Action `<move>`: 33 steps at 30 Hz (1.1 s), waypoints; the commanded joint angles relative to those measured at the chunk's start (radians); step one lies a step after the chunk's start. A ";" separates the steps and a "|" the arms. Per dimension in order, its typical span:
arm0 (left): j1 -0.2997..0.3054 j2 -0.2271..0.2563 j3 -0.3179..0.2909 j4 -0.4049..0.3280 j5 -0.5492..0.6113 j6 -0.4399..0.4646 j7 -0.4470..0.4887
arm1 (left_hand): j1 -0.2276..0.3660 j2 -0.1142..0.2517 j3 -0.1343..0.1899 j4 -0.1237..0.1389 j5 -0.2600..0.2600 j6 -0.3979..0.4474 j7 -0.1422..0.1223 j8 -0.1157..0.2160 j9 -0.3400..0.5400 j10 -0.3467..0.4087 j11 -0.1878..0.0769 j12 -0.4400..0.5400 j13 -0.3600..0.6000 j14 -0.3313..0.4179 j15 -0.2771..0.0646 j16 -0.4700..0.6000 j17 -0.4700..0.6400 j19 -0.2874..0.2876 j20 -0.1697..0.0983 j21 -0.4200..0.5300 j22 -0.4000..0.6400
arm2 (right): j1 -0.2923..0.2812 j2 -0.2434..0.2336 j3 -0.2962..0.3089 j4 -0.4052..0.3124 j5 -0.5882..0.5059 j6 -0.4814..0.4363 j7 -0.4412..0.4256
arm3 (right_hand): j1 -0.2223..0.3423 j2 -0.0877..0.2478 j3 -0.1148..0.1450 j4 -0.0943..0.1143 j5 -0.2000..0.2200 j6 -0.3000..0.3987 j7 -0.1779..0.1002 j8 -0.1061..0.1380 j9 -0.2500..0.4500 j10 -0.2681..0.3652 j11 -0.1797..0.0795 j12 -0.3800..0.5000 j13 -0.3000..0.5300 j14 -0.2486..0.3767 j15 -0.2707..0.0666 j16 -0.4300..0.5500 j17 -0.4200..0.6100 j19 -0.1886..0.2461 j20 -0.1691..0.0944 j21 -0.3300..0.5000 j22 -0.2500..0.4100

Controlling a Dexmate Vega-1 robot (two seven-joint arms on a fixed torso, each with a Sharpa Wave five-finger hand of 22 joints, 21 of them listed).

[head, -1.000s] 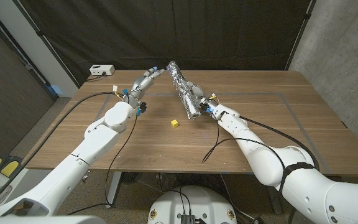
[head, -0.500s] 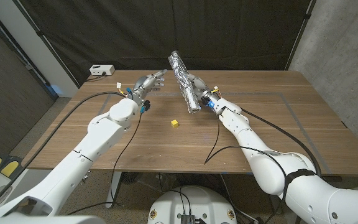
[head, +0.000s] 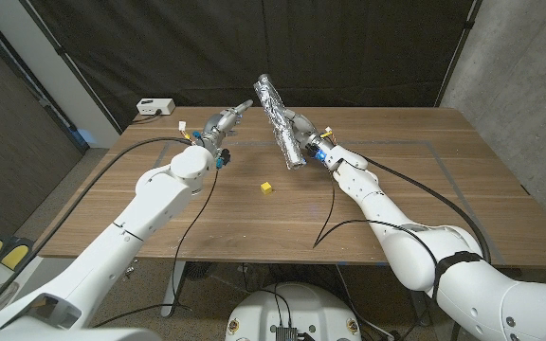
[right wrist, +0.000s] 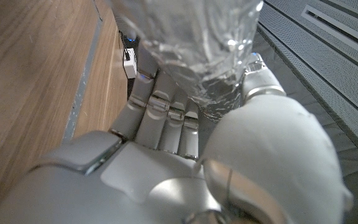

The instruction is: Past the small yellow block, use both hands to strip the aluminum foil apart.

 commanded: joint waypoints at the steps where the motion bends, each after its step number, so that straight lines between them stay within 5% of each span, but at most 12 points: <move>1: -0.051 0.000 0.024 0.198 0.020 -0.390 -0.212 | 0.020 -0.005 -0.010 -0.006 0.011 -0.008 -0.015 -0.004 0.004 -0.028 -0.007 -0.007 0.002 -0.038 -0.003 -0.018 -0.003 -0.031 0.000 -0.008 -0.001 | 0.051 0.014 0.014 0.097 0.028 -0.021 0.042 | 0.159 0.174 0.124 0.021 0.005 0.098 -0.102 0.005 0.005 0.134 -0.126 -0.002 0.000 0.113 -0.125 -0.007 -0.006 0.006 -0.102 -0.004 0.008; 8: -0.076 0.003 0.025 0.180 0.045 -0.338 -0.230 | 0.026 0.004 -0.014 -0.006 0.017 0.002 -0.027 0.000 0.004 -0.047 -0.012 -0.012 0.002 -0.047 -0.010 -0.021 -0.005 -0.041 -0.007 -0.011 -0.004 | 0.059 0.019 0.026 0.114 0.020 -0.028 0.046 | 0.101 0.167 0.136 0.047 0.006 0.077 -0.110 -0.004 -0.002 0.115 -0.130 -0.022 -0.012 0.082 -0.118 -0.037 -0.032 0.007 -0.099 -0.024 0.014; 16: -0.092 -0.014 0.030 0.117 0.057 -0.195 -0.162 | 0.046 0.017 -0.022 -0.008 0.028 0.049 -0.009 0.017 0.002 0.009 -0.013 0.014 0.000 0.056 -0.037 0.018 -0.001 0.013 -0.009 0.017 -0.006 | 0.085 0.023 0.036 0.172 0.007 0.002 0.076 | 0.046 0.154 0.143 0.068 0.007 0.066 -0.109 -0.010 -0.009 0.102 -0.122 -0.032 -0.016 0.067 -0.118 -0.053 -0.042 0.014 -0.098 -0.035 0.021; 25: -0.084 -0.034 0.039 0.022 0.069 -0.011 -0.027 | 0.052 0.028 -0.036 -0.003 0.032 0.119 0.019 0.043 0.002 0.098 -0.013 0.049 -0.009 0.146 -0.045 0.046 0.010 0.056 -0.009 0.045 -0.005 | 0.140 0.034 0.071 0.299 0.006 0.072 0.148 | -0.241 0.063 0.123 0.200 -0.008 -0.010 -0.084 -0.058 -0.043 0.018 -0.086 -0.103 -0.067 -0.020 -0.123 -0.137 -0.096 0.054 -0.097 -0.095 0.023; 33: -0.103 -0.044 0.061 -0.027 0.071 0.135 0.071 | 0.077 0.039 -0.046 -0.005 0.028 0.225 0.045 0.081 -0.003 0.221 -0.024 0.094 -0.021 0.281 -0.064 0.090 0.022 0.131 -0.009 0.090 -0.001 | 0.195 0.039 0.098 0.407 -0.030 0.126 0.189 | -0.395 -0.007 0.096 0.261 -0.022 -0.077 -0.068 -0.088 -0.073 -0.056 -0.042 -0.178 -0.128 -0.074 -0.117 -0.203 -0.169 0.089 -0.093 -0.175 -0.062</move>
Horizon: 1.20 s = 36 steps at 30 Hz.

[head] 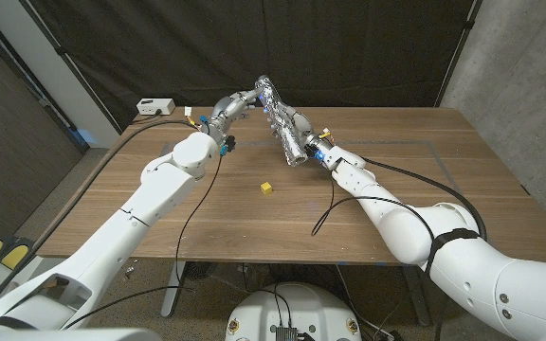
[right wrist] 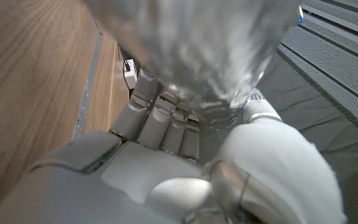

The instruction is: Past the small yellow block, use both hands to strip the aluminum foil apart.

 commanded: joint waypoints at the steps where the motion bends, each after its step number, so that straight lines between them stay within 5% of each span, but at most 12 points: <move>1: -0.022 -0.021 0.027 -0.083 0.007 0.191 0.134 | 0.013 0.011 -0.005 -0.003 0.002 0.053 0.011 0.019 -0.002 0.059 -0.006 0.020 -0.006 0.068 -0.029 0.022 0.008 0.030 0.002 0.021 0.006 | 0.070 0.009 0.041 0.143 -0.039 0.077 0.072 | -0.069 -0.038 -0.012 0.030 -0.011 -0.004 -0.022 -0.008 -0.010 -0.022 0.013 -0.028 -0.022 -0.025 -0.007 -0.015 -0.019 0.027 -0.076 -0.033 -0.045; 12: -0.069 -0.061 0.083 -0.084 0.039 0.316 0.270 | 0.032 0.012 -0.013 -0.005 -0.010 0.134 0.029 0.041 -0.013 0.152 -0.013 0.043 -0.021 0.167 -0.046 0.054 0.013 0.081 0.008 0.056 0.010 | 0.065 0.005 0.057 0.140 -0.078 0.108 0.084 | -0.141 -0.072 -0.043 0.053 -0.016 -0.012 -0.018 -0.006 -0.021 -0.032 0.022 -0.042 -0.029 -0.041 0.003 -0.018 -0.022 0.054 -0.077 -0.058 -0.083; 19: -0.106 -0.035 0.127 -0.082 0.048 0.335 0.255 | 0.032 -0.022 -0.040 -0.011 -0.009 0.062 0.018 0.008 -0.014 0.093 -0.007 0.017 -0.021 0.125 -0.039 0.034 0.016 0.068 0.010 0.060 0.012 | 0.063 0.001 0.057 0.135 -0.090 0.122 0.092 | -0.146 -0.071 -0.044 0.053 -0.014 -0.012 -0.017 -0.005 -0.024 -0.032 0.024 -0.043 -0.027 -0.044 0.006 -0.017 -0.020 0.059 -0.079 -0.060 -0.088; 30: -0.124 -0.068 0.170 -0.069 0.114 0.309 0.341 | 0.101 -0.018 -0.038 -0.035 0.007 0.133 0.014 0.032 -0.015 0.160 -0.036 0.042 -0.018 0.192 -0.071 0.060 0.024 0.112 -0.002 0.089 0.014 | 0.058 -0.004 0.038 0.117 -0.102 0.125 0.102 | -0.143 -0.068 -0.039 0.047 -0.011 -0.012 -0.016 -0.003 -0.028 -0.030 0.021 -0.042 -0.024 -0.043 0.008 -0.017 -0.022 0.066 -0.080 -0.062 -0.092; 36: -0.139 -0.089 0.200 -0.061 0.167 0.330 0.391 | 0.162 -0.003 -0.030 -0.046 0.013 0.218 -0.001 0.060 -0.019 0.254 -0.078 0.074 -0.016 0.287 -0.104 0.095 0.034 0.164 -0.032 0.122 0.014 | 0.069 -0.002 0.035 0.137 -0.105 0.127 0.109 | -0.140 -0.064 -0.036 0.043 -0.010 -0.011 -0.015 -0.002 -0.030 -0.030 0.024 -0.043 -0.024 -0.043 0.005 -0.017 -0.021 0.068 -0.081 -0.063 -0.093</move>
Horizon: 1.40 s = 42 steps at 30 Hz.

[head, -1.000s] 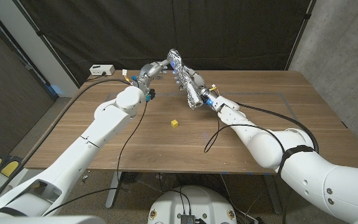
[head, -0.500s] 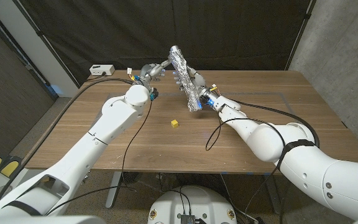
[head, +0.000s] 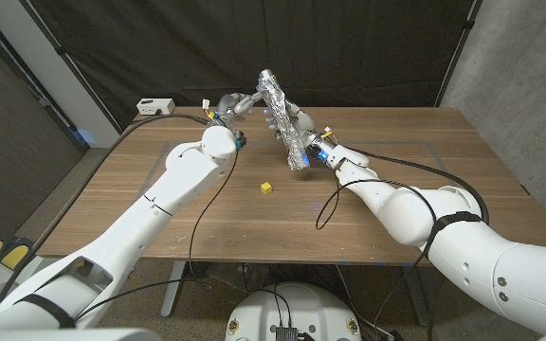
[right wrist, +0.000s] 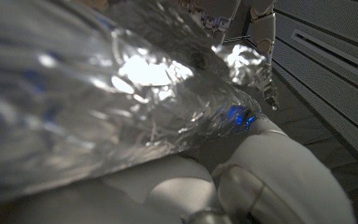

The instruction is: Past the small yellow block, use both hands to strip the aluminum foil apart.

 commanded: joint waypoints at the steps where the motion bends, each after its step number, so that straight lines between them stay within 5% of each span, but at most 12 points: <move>1: -0.034 -0.034 0.062 0.015 0.089 0.031 0.090 | 0.035 0.008 0.004 -0.011 0.009 0.043 -0.007 0.015 0.000 0.051 -0.024 0.020 0.008 0.057 -0.082 0.023 0.009 0.042 -0.016 0.023 0.005 | 0.010 0.000 -0.011 0.016 -0.013 0.009 0.013 | 0.004 0.004 0.006 -0.011 0.005 -0.005 -0.001 0.004 0.001 0.005 0.005 -0.002 0.002 -0.002 0.000 -0.001 0.003 0.011 -0.056 0.000 0.002; 5: -0.050 -0.024 0.087 0.013 0.111 0.050 0.080 | 0.054 -0.044 -0.036 -0.015 0.009 -0.097 0.008 -0.036 0.015 -0.046 -0.004 0.011 0.041 0.035 -0.082 0.011 0.029 0.028 -0.012 0.030 0.007 | 0.015 0.002 -0.010 0.026 -0.016 0.008 0.014 | 0.010 0.009 0.010 -0.015 0.005 -0.005 -0.001 0.005 0.000 0.005 0.004 -0.003 0.002 -0.002 0.000 -0.001 0.004 0.011 -0.056 -0.001 0.002; 10: -0.063 -0.032 0.104 0.011 0.126 0.083 0.084 | 0.055 -0.062 -0.110 -0.011 0.020 -0.249 0.044 -0.087 0.042 -0.195 0.041 0.006 0.100 -0.019 -0.077 0.022 0.089 -0.011 -0.001 0.030 0.015 | 0.023 0.007 -0.007 0.039 -0.022 0.007 0.012 | 0.013 0.012 0.013 -0.018 0.005 -0.005 -0.001 0.005 -0.002 0.005 0.004 -0.003 0.002 -0.003 -0.002 -0.001 0.004 0.012 -0.057 -0.001 0.002; 12: -0.064 -0.035 0.108 0.013 0.130 0.081 0.085 | 0.056 -0.052 -0.153 -0.005 0.028 -0.335 0.060 -0.114 0.062 -0.284 0.071 0.008 0.141 -0.076 -0.073 0.032 0.139 -0.036 0.009 0.030 0.020 | 0.028 0.010 -0.005 0.046 -0.026 0.006 0.008 | 0.014 0.013 0.015 -0.019 0.005 -0.005 -0.001 0.005 -0.002 0.005 0.003 -0.004 0.003 0.000 -0.001 0.001 0.005 0.012 -0.057 -0.001 0.002; 14: -0.064 -0.052 0.113 0.018 0.143 0.090 0.113 | 0.058 -0.033 -0.159 0.001 0.034 -0.355 0.061 -0.119 0.069 -0.303 0.074 0.014 0.156 -0.085 -0.073 0.043 0.160 -0.035 0.011 0.034 0.022 | 0.032 0.012 -0.003 0.052 -0.031 0.006 0.003 | 0.015 0.014 0.016 -0.021 0.005 -0.005 -0.001 0.005 -0.003 0.004 0.005 -0.004 0.002 0.000 -0.001 0.001 0.004 0.012 -0.057 -0.002 0.002; 19: -0.052 -0.079 0.102 0.034 0.149 0.065 0.150 | 0.195 0.074 -0.123 -0.003 0.027 -0.150 0.060 -0.013 0.118 -0.137 0.029 0.168 0.256 0.074 -0.113 0.223 0.323 0.039 -0.022 0.111 0.054 | 0.038 0.017 0.009 0.060 -0.038 0.002 -0.001 | 0.016 0.016 0.018 -0.022 0.004 -0.006 0.000 0.005 -0.004 0.005 0.004 -0.004 0.003 -0.002 -0.004 -0.001 0.003 0.010 -0.057 -0.003 0.002; 25: -0.047 -0.102 0.083 0.039 0.129 0.084 0.162 | 0.310 0.141 -0.062 -0.015 -0.051 -0.001 0.058 0.055 0.136 0.030 -0.018 0.249 0.257 0.231 -0.142 0.218 0.301 0.119 -0.067 0.170 0.042 | 0.038 0.023 0.027 0.064 -0.043 -0.005 -0.007 | 0.014 0.017 0.018 -0.024 0.003 -0.005 -0.001 0.006 -0.006 0.008 0.004 -0.003 0.004 -0.002 -0.004 -0.001 0.003 0.009 -0.057 -0.004 0.002; 31: -0.050 -0.104 0.078 0.042 0.111 0.097 0.154 | 0.399 0.184 -0.002 -0.026 -0.047 0.052 0.065 0.062 0.121 0.098 -0.033 0.244 0.200 0.292 -0.144 0.152 0.237 0.145 -0.080 0.195 0.014 | 0.040 0.027 0.039 0.066 -0.051 -0.003 -0.017 | 0.013 0.019 0.020 -0.025 0.003 -0.005 0.000 0.007 -0.008 0.009 0.006 -0.003 0.006 0.001 -0.004 0.001 0.004 0.008 -0.057 -0.006 0.002; 36: -0.052 -0.106 0.071 0.041 0.094 0.112 0.154 | 0.405 0.189 0.037 -0.009 -0.012 0.180 0.080 0.080 0.080 0.214 -0.032 0.218 0.109 0.367 -0.141 0.069 0.142 0.175 -0.095 0.223 -0.030 | 0.044 0.030 0.052 0.069 -0.055 -0.011 -0.033 | 0.012 0.022 0.022 -0.027 0.002 -0.004 -0.002 0.007 -0.009 0.010 0.004 -0.003 0.007 0.001 -0.008 0.004 0.008 0.007 -0.058 -0.007 0.002; 40: -0.053 -0.128 0.060 0.055 0.085 0.121 0.185 | 0.464 0.224 0.129 -0.021 0.036 0.347 0.073 0.107 0.016 0.364 -0.045 0.150 -0.003 0.476 -0.146 0.023 0.066 0.191 -0.139 0.257 -0.077 | 0.050 0.031 0.057 0.073 -0.066 -0.024 -0.045 | 0.013 0.024 0.023 -0.028 0.003 -0.002 -0.002 0.008 -0.010 0.011 0.003 -0.003 0.008 0.000 -0.010 0.004 0.009 0.006 -0.058 -0.008 0.002; 42: -0.057 -0.134 0.060 0.061 0.083 0.134 0.194 | 0.489 0.232 0.161 -0.026 0.044 0.386 0.074 0.114 0.004 0.404 -0.055 0.126 -0.032 0.502 -0.146 0.015 0.048 0.187 -0.140 0.265 -0.085 | 0.051 0.032 0.061 0.070 -0.066 -0.035 -0.042 | 0.013 0.025 0.024 -0.029 0.003 -0.002 -0.002 0.008 -0.010 0.011 0.001 -0.003 0.008 -0.002 -0.009 0.004 0.009 0.005 -0.058 -0.008 0.001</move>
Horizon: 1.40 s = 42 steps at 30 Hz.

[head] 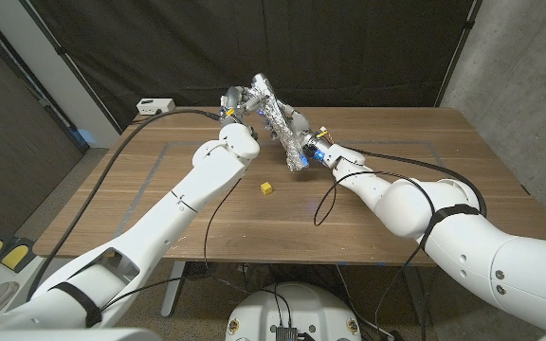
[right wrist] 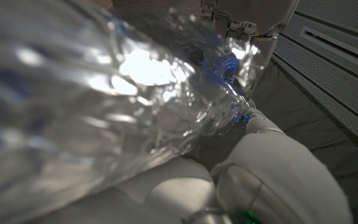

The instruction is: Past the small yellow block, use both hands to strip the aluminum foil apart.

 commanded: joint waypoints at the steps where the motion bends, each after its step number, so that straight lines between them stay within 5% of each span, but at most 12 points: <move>1: -0.007 -0.041 -0.018 0.031 -0.030 0.041 0.054 | 0.075 0.037 0.081 -0.012 0.030 0.208 0.077 0.032 -0.028 0.145 -0.054 -0.055 -0.072 0.080 -0.006 -0.018 -0.043 0.001 -0.030 0.027 -0.020 | 0.014 0.007 0.026 0.002 -0.010 -0.051 -0.010 | 0.000 0.012 0.002 -0.007 0.003 -0.001 -0.004 0.008 -0.001 0.009 0.000 -0.002 0.004 -0.003 -0.007 0.004 0.004 0.005 -0.058 -0.001 0.001; 8: -0.004 -0.054 -0.029 0.044 -0.056 0.062 0.076 | 0.119 0.023 0.128 -0.012 0.012 0.271 0.052 0.072 -0.014 0.246 -0.075 -0.096 -0.086 0.152 -0.013 -0.018 -0.058 0.018 -0.058 0.064 -0.024 | -0.045 -0.011 -0.008 -0.163 0.017 -0.224 0.005 | -0.001 0.032 0.015 -0.007 0.008 -0.013 0.005 0.005 -0.004 -0.007 0.019 -0.013 0.001 -0.030 0.008 -0.009 -0.001 0.000 -0.057 -0.011 -0.004; 12: -0.004 -0.066 -0.029 0.055 -0.055 0.074 0.111 | 0.118 -0.006 0.144 0.002 -0.032 0.054 0.036 0.048 0.047 0.281 -0.072 -0.129 -0.057 0.185 -0.014 -0.025 -0.059 0.039 -0.084 0.114 -0.026 | -0.079 -0.025 -0.034 -0.262 0.038 -0.339 -0.027 | -0.026 0.038 0.012 0.006 0.006 -0.033 0.021 -0.002 -0.005 -0.021 0.031 -0.022 -0.003 -0.037 0.018 -0.014 -0.006 0.002 -0.056 -0.017 -0.010; 17: -0.012 -0.063 -0.027 0.057 -0.071 0.098 0.111 | 0.118 -0.027 0.146 0.004 -0.064 -0.063 0.049 0.041 0.089 0.275 -0.073 -0.158 -0.057 0.193 -0.016 -0.032 -0.058 0.037 -0.096 0.135 -0.026 | -0.094 -0.038 -0.054 -0.324 0.069 -0.446 -0.047 | -0.064 0.042 0.006 0.025 0.003 -0.053 0.040 -0.005 -0.004 -0.040 0.048 -0.032 -0.008 -0.050 0.028 -0.024 -0.015 0.024 -0.053 -0.017 -0.016; 20: -0.014 -0.051 -0.035 0.050 -0.100 0.106 0.084 | 0.126 -0.042 0.147 -0.001 -0.078 -0.076 0.047 0.047 0.101 0.264 -0.077 -0.167 -0.052 0.197 -0.019 -0.033 -0.057 0.033 -0.105 0.141 -0.026 | -0.084 -0.053 -0.071 -0.329 0.079 -0.502 -0.032 | -0.085 0.041 0.003 0.033 0.003 -0.068 0.054 -0.006 -0.004 -0.058 0.068 -0.043 -0.015 -0.068 0.052 -0.036 -0.021 0.038 -0.054 -0.017 -0.019; 26: -0.005 -0.032 -0.050 0.040 -0.134 0.085 0.063 | 0.141 -0.051 0.152 -0.006 -0.096 -0.081 0.056 0.060 0.117 0.261 -0.076 -0.176 -0.045 0.205 -0.021 -0.034 -0.055 0.025 -0.121 0.148 -0.026 | -0.023 -0.067 -0.091 -0.221 0.084 -0.511 0.034 | -0.141 0.038 -0.005 0.050 0.003 -0.114 0.075 -0.009 -0.001 -0.102 0.103 -0.068 -0.033 -0.101 0.109 -0.066 -0.036 0.056 -0.043 -0.022 -0.033; 29: 0.009 -0.030 -0.070 0.036 -0.157 0.047 0.054 | 0.148 -0.054 0.156 -0.006 -0.100 -0.070 0.055 0.072 0.125 0.268 -0.072 -0.177 -0.042 0.207 -0.021 -0.036 -0.055 0.023 -0.128 0.151 -0.027 | 0.057 -0.065 -0.092 -0.066 0.073 -0.477 0.094 | -0.213 0.020 -0.027 0.060 -0.001 -0.175 0.087 -0.014 -0.004 -0.152 0.130 -0.088 -0.048 -0.135 0.139 -0.097 -0.048 0.028 0.019 -0.080 -0.114; 31: 0.019 -0.031 -0.085 0.035 -0.176 0.025 0.045 | 0.152 -0.055 0.157 -0.006 -0.102 -0.070 0.055 0.076 0.130 0.271 -0.067 -0.178 -0.040 0.211 -0.022 -0.035 -0.055 0.020 -0.134 0.153 -0.027 | 0.092 -0.057 -0.079 0.004 0.058 -0.466 0.098 | -0.309 -0.020 -0.073 0.055 0.003 -0.276 0.087 -0.020 -0.015 -0.248 0.149 -0.107 -0.069 -0.203 0.207 -0.141 -0.058 -0.031 0.150 -0.183 -0.252; 34: 0.022 -0.036 -0.089 0.038 -0.180 0.023 0.060 | 0.154 -0.056 0.159 -0.005 -0.103 -0.068 0.056 0.080 0.135 0.271 -0.068 -0.179 -0.038 0.213 -0.021 -0.035 -0.054 0.021 -0.139 0.155 -0.028 | 0.098 -0.050 -0.057 0.016 0.036 -0.473 0.099 | -0.371 -0.045 -0.110 0.052 0.011 -0.331 0.085 -0.017 -0.020 -0.319 0.170 -0.114 -0.086 -0.265 0.251 -0.164 -0.062 -0.116 0.235 -0.243 -0.293; 42: 0.030 -0.048 -0.091 0.044 -0.175 0.006 0.102 | 0.158 -0.058 0.163 -0.002 -0.103 -0.069 0.054 0.092 0.149 0.277 -0.068 -0.182 -0.032 0.217 -0.021 -0.035 -0.053 0.022 -0.139 0.163 -0.028 | 0.093 -0.051 -0.023 0.001 -0.003 -0.505 0.127 | -0.422 -0.071 -0.149 0.049 0.020 -0.430 0.069 -0.028 -0.023 -0.380 0.188 -0.117 -0.099 -0.290 0.272 -0.166 -0.064 -0.087 0.250 -0.254 -0.309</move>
